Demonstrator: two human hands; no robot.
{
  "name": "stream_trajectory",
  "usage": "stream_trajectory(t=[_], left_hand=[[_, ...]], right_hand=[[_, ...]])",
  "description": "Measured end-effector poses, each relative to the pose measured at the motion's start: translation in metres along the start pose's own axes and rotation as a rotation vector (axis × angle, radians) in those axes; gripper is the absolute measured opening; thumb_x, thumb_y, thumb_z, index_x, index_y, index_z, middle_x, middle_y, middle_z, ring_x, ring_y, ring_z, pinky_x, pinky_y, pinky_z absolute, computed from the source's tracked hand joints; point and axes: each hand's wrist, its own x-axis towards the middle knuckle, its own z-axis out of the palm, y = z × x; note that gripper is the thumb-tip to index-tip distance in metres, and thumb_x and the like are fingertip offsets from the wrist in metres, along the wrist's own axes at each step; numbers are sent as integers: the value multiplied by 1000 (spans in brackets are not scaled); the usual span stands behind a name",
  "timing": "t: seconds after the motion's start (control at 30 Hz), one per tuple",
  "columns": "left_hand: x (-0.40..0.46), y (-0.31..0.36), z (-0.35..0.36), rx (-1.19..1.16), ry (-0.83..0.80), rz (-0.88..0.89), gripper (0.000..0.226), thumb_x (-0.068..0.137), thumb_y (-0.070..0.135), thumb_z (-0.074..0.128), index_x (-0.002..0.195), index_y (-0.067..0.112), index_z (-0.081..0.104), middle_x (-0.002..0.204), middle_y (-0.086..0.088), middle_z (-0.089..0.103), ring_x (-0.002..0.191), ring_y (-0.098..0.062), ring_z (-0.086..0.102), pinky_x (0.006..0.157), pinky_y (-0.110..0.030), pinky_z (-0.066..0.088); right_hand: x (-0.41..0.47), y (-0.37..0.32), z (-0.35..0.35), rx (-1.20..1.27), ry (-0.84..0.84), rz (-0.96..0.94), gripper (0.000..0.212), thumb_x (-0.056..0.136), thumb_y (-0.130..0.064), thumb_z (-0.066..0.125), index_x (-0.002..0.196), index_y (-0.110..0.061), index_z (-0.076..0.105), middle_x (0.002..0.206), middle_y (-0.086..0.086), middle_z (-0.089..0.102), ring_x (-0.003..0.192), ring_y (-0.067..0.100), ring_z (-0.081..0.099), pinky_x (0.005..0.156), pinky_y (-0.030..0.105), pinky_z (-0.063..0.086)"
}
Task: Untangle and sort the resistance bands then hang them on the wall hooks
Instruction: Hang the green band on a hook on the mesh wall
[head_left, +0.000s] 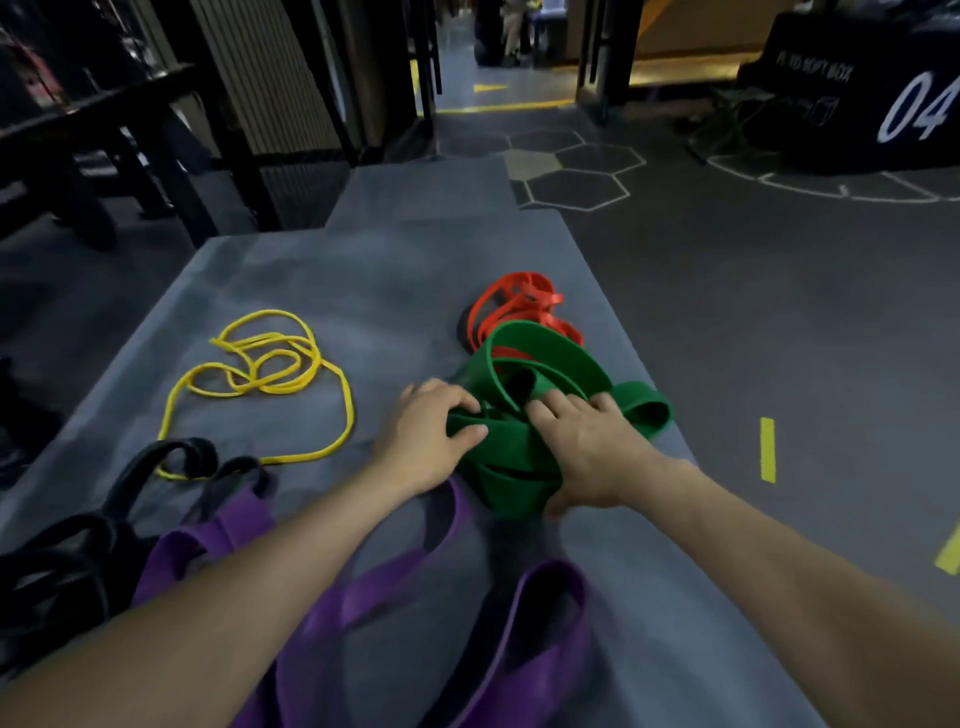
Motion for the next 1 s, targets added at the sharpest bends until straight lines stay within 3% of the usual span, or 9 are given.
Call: stream_trajectory(t=[0.17,0.27,0.37,0.6,0.8,1.0], left_hand=[[-7,20,-29,-99,-170,-92,27,81,23,68,106,15,63,113,-4,52,100,-21,58,92,-33,47],[-8,40,-62,-166,-181,-93,26,84,15,64,109,13,62,116,-6,50,100,-22,59,93,-32,47],[-5,62,-102,-180,-200,-94,26,85,13,63,110,13,61,117,-7,50,97,-21,59,93,-32,47],[3,122,-218,-230,-150,-126,28,86,17,62,113,11,60,114,-7,51,87,-12,51,80,-16,37],[11,154,-327,-211,-118,-93,40,82,34,64,119,20,58,124,-6,54,121,-22,47,103,-27,29],[-2,153,-438,-275,-61,-92,43,88,23,61,128,14,47,130,-3,46,124,-15,43,85,-11,26]], right_hand=[[-7,-10,-14,125,-32,106,73,61,-47,77,118,-18,42,118,0,56,113,23,53,94,36,33],[-19,-6,-52,239,-24,191,58,61,-45,77,106,-20,49,108,-1,63,105,24,58,89,35,37],[-30,5,-106,249,-81,209,55,64,-46,76,109,-22,52,108,0,66,105,24,59,90,34,39],[-60,16,-258,244,-140,239,57,63,-47,76,110,-24,53,110,0,66,107,25,60,89,33,42],[-67,13,-384,301,-102,225,61,62,-43,79,115,-25,55,109,1,67,104,25,61,87,32,45],[-52,-22,-486,407,-63,63,52,56,-42,83,98,-22,59,102,3,66,97,26,61,73,31,46]])
